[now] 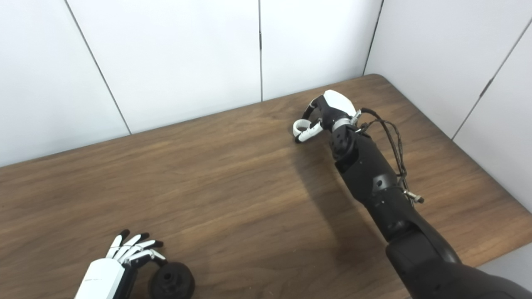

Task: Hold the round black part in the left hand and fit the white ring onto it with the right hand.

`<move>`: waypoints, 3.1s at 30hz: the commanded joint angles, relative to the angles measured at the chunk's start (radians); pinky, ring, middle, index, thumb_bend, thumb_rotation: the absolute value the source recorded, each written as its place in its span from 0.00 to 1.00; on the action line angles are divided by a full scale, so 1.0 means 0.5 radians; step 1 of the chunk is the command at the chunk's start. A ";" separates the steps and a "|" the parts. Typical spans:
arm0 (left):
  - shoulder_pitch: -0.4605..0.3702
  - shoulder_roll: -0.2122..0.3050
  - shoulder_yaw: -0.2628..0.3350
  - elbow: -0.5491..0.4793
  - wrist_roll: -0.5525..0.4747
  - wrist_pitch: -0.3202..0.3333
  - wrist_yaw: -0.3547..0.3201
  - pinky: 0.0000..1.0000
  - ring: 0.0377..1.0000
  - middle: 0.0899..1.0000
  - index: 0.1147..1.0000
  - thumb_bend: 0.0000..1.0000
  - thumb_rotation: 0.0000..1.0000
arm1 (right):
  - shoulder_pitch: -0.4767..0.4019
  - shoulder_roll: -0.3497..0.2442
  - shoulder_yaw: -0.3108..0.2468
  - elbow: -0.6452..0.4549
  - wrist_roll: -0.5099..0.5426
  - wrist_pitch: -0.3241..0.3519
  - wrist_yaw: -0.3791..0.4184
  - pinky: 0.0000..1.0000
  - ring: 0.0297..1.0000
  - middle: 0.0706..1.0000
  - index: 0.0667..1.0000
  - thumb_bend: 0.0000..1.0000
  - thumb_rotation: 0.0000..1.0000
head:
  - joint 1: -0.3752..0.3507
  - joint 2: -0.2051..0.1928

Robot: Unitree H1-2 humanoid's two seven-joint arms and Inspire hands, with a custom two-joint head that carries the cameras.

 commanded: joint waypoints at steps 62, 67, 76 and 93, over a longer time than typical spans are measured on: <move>0.014 -0.220 -0.229 -0.045 0.327 0.242 -0.043 1.00 0.92 0.78 0.42 0.52 0.05 | 0.611 0.452 0.422 -2.240 -0.273 0.049 1.475 1.00 1.00 0.86 0.45 0.52 0.13 | 0.840 0.222; 0.006 -0.235 -0.238 -0.044 0.347 0.256 -0.052 1.00 0.92 0.79 0.42 0.52 0.05 | 0.633 0.467 0.452 -2.262 -0.262 0.042 1.497 1.00 1.00 0.86 0.45 0.52 0.13 | 0.866 0.245; -0.003 -0.261 -0.259 -0.053 0.394 0.282 -0.065 1.00 0.92 0.79 0.42 0.52 0.06 | 0.661 0.469 0.526 -2.232 -0.294 0.008 1.482 1.00 1.00 0.86 0.45 0.52 0.13 | 0.896 0.263; -0.017 -0.293 -0.279 -0.065 0.416 0.329 -0.099 1.00 0.93 0.79 0.42 0.52 0.06 | 0.677 0.461 0.589 -2.110 -0.272 -0.128 1.344 1.00 1.00 0.86 0.45 0.52 0.13 | 0.925 0.270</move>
